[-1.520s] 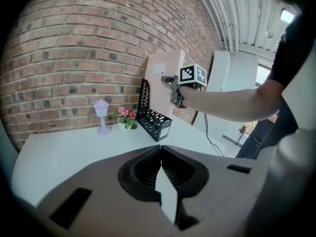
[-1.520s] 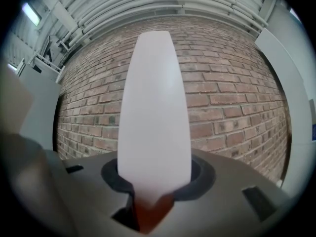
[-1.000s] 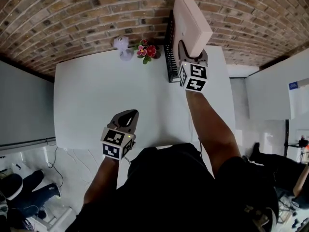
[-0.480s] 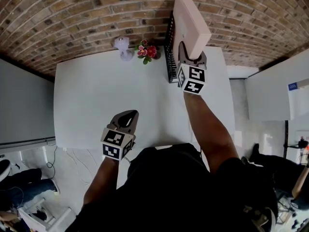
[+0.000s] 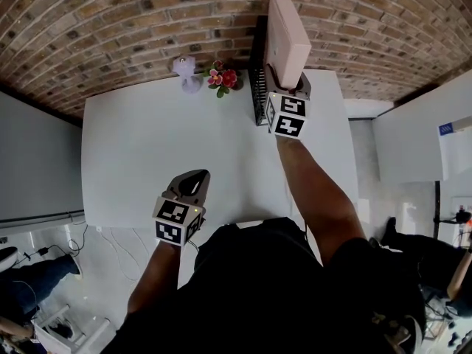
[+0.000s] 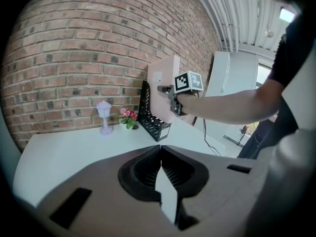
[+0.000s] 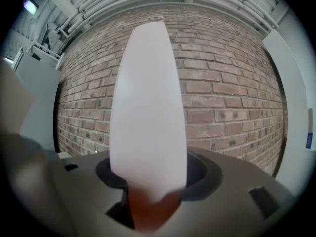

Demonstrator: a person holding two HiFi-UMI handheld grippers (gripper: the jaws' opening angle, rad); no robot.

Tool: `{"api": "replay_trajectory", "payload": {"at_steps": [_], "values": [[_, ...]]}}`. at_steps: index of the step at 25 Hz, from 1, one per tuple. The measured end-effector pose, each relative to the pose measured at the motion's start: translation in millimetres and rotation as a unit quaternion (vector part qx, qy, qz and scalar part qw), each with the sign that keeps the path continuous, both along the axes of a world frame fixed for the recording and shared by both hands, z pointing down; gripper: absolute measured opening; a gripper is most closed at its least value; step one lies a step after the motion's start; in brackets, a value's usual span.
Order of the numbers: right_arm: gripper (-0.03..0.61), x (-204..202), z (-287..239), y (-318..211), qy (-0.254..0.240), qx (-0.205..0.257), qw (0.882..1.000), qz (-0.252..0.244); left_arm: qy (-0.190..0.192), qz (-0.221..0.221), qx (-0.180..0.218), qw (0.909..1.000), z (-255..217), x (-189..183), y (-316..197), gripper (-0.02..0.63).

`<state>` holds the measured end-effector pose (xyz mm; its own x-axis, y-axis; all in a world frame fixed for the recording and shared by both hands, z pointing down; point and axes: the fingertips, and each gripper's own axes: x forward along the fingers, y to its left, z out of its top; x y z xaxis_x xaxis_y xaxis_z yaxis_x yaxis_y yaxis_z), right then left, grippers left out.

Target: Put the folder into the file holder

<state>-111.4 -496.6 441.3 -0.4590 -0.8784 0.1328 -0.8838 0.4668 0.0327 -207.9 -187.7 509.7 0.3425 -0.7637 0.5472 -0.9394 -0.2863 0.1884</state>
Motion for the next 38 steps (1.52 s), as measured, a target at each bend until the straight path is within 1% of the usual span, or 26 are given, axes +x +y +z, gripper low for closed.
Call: {"api": "replay_trajectory", "payload": {"at_steps": [3, 5, 7, 8, 12, 16, 20, 24, 30, 33, 36, 38], "values": [[0.246, 1, 4, 0, -0.004, -0.024, 1.0, 0.003, 0.0, 0.004, 0.001, 1.0, -1, 2, 1, 0.005], [0.212, 3, 6, 0, -0.011, -0.042, 0.999, 0.004, 0.001, 0.004, 0.001, 1.0, 0, 3, 1, 0.005], [0.166, 6, 6, 1, -0.023, -0.047, 0.999, 0.003, 0.002, 0.005, 0.001, 1.0, 0, 4, 1, 0.005], [0.156, 8, 4, 1, -0.031, -0.043, 0.999, 0.002, 0.001, 0.006, 0.001, 1.0, 0, 5, 2, 0.005], [0.138, 13, -5, 4, -0.05, 0.003, 0.999, -0.006, -0.002, 0.011, -0.002, 0.9999, 0, 10, 3, 0.005], [0.14, 17, -6, -1, -0.077, 0.012, 0.997, 0.01, -0.006, 0.014, -0.007, 0.9999, 1, 11, 4, 0.005], [0.144, 17, -6, -3, -0.086, 0.022, 0.996, 0.018, -0.012, 0.006, -0.016, 0.9998, 4, 4, 10, 0.005], [0.145, 15, -2, -5, -0.1, 0.018, 0.994, 0.029, -0.015, -0.005, -0.024, 0.9996, 7, -1, 15, 0.005], [0.156, 5, 19, 3, -0.064, 0.016, 0.997, 0.028, -0.018, -0.004, -0.034, 0.9993, 9, 6, 23, 0.005], [0.163, 4, 35, 8, -0.055, 0.009, 0.998, 0.027, -0.019, -0.005, -0.038, 0.9991, 13, 6, 26, 0.005], [0.174, 6, 52, 9, -0.048, -0.006, 0.998, 0.031, -0.019, -0.005, -0.045, 0.9988, 18, 4, 28, 0.005], [0.183, 6, 66, 9, -0.037, -0.025, 0.998, 0.033, -0.019, -0.005, -0.047, 0.9987, 20, 4, 30, 0.005]]}}
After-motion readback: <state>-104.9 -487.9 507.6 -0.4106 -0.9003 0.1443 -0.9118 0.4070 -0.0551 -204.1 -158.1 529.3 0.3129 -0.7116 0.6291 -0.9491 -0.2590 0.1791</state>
